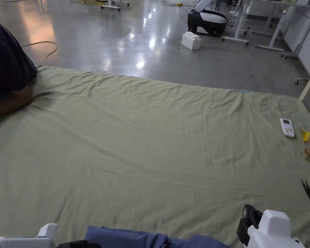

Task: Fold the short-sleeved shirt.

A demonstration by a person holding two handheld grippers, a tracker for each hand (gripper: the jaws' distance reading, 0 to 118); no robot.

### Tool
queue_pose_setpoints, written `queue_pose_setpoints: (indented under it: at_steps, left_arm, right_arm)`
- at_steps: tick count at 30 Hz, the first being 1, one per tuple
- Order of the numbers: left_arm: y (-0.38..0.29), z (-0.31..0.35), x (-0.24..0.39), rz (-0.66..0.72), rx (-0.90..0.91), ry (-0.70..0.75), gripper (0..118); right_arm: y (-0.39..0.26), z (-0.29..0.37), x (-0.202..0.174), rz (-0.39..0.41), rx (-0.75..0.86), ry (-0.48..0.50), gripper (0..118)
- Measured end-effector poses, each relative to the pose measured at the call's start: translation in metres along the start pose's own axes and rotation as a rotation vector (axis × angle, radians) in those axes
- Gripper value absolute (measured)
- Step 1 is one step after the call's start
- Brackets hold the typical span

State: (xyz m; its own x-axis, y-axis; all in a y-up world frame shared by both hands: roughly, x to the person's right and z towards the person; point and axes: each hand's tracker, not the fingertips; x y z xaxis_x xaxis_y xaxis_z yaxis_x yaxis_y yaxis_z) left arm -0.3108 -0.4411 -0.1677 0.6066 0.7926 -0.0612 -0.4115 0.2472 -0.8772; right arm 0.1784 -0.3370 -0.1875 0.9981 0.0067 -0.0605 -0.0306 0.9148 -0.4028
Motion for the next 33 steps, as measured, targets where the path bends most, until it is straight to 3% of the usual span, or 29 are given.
queue_pose_setpoints:
  at_steps: [6, 8, 9, 10, 11, 14, 18, 24, 33]
  left_arm:
    - [-0.005, -0.024, 0.007, -0.009, -0.010, -0.083, 95]
    - [-0.001, -0.033, 0.015, -0.048, -0.030, -0.074, 70]
    - [-0.002, -0.037, 0.017, -0.076, -0.041, -0.024, 35]
    - [-0.004, -0.043, 0.020, -0.112, -0.044, 0.049, 15]
    - [-0.001, -0.051, 0.003, -0.154, -0.057, 0.113, 15]
    - [0.010, -0.044, -0.009, -0.022, -0.045, 0.009, 14]
    - [0.012, -0.031, -0.001, -0.067, -0.034, 0.014, 12]
    - [0.018, -0.001, 0.001, -0.026, 0.040, -0.009, 12]
    - [0.039, 0.063, 0.032, -0.210, 0.065, 0.158, 12]
  right_arm:
    - [-0.001, 0.001, -0.002, 0.004, -0.011, -0.004, 0]
    - [-0.001, 0.001, -0.003, 0.005, -0.012, -0.006, 0]
    - [-0.001, 0.001, -0.003, 0.006, -0.013, -0.006, 0]
    - [-0.001, 0.001, -0.003, 0.006, -0.014, -0.007, 0]
    - [-0.001, 0.001, -0.003, 0.006, -0.014, -0.008, 0]
    - [0.000, 0.001, -0.001, 0.006, -0.016, -0.012, 0]
    - [0.001, 0.001, 0.003, 0.007, -0.017, -0.020, 0]
    - [0.001, 0.001, 0.004, 0.009, -0.019, -0.021, 0]
    - [0.000, -0.002, -0.002, 0.014, -0.021, -0.006, 0]
